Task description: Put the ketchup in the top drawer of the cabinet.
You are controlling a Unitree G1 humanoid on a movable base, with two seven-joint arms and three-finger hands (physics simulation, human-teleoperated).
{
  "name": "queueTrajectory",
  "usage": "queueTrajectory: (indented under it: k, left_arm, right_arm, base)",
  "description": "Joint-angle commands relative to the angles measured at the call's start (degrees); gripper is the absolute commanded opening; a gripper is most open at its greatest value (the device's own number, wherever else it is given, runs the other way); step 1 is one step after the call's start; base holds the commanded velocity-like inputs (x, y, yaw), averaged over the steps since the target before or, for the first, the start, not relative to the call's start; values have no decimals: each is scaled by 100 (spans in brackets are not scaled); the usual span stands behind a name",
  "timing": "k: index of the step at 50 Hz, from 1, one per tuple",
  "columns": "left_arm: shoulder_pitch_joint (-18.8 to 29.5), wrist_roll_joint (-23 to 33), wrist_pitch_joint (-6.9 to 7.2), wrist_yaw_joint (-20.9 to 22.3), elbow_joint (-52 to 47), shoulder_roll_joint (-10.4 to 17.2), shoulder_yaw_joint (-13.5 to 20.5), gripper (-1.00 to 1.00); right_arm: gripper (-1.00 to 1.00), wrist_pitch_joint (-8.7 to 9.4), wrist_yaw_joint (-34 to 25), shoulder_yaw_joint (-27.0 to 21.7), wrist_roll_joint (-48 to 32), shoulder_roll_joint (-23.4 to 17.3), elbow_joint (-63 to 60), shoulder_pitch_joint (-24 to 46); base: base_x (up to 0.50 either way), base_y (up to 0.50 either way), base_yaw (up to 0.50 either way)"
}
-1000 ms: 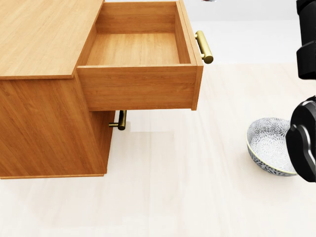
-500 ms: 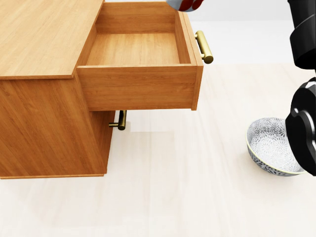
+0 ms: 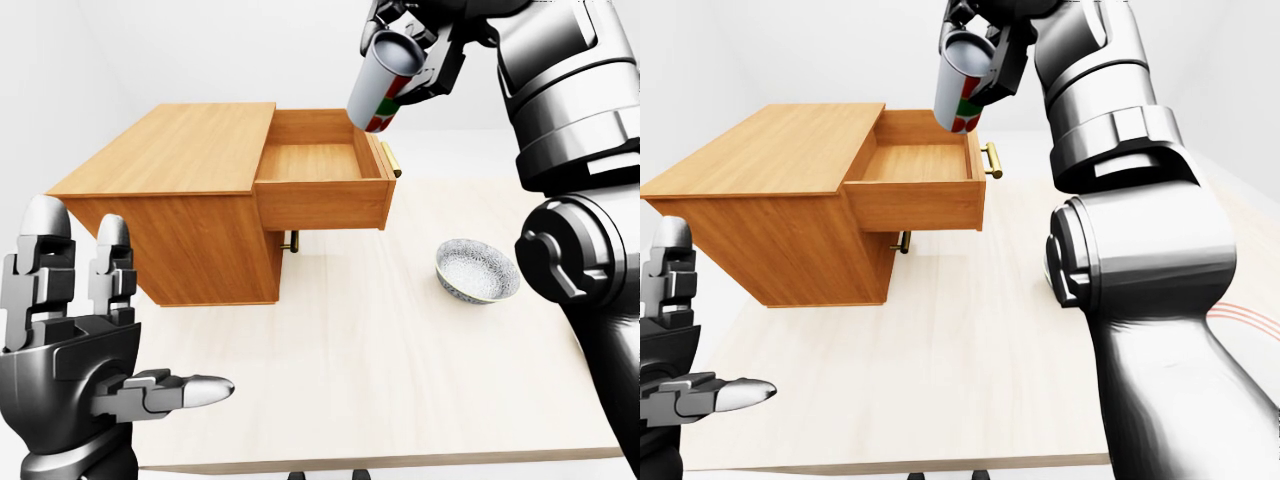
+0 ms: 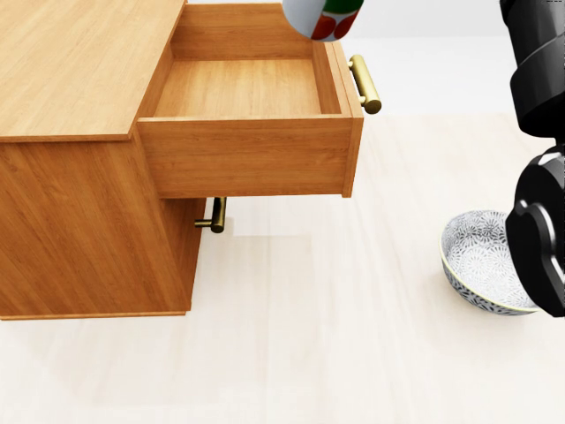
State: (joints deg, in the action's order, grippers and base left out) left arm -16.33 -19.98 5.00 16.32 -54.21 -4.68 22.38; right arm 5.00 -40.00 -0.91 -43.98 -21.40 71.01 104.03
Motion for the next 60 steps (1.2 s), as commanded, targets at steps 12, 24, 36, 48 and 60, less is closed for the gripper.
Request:
queueTrajectory:
  k: [12, 24, 36, 48, 60]
  left_arm:
    - [17, -31, 0, 1, 17, 9, 27, 100]
    - [11, -39, 0, -1, -13, 8, 35, 100]
    - [28, -59, 0, 0, 2, 13, 64, 100]
    - [27, -73, 0, -3, -23, 13, 79, 100]
    - [39, -86, 0, 1, -6, 19, 96, 100]
  right_arm:
    - [-100, 0, 0, -30, 95, 16, -12, -185]
    - [-100, 0, 0, -13, 71, 14, -29, -278]
    - [-100, 0, 0, -25, 112, 77, -9, -413]
    - [-100, 0, 0, -16, 128, 120, 8, -450]
    - [-100, 0, 0, -26, 173, 173, 58, -511]
  base:
    - [0, 0, 0]
    - [0, 0, 0]
    - [0, 0, 0]
    - [0, 0, 0]
    - [0, 0, 0]
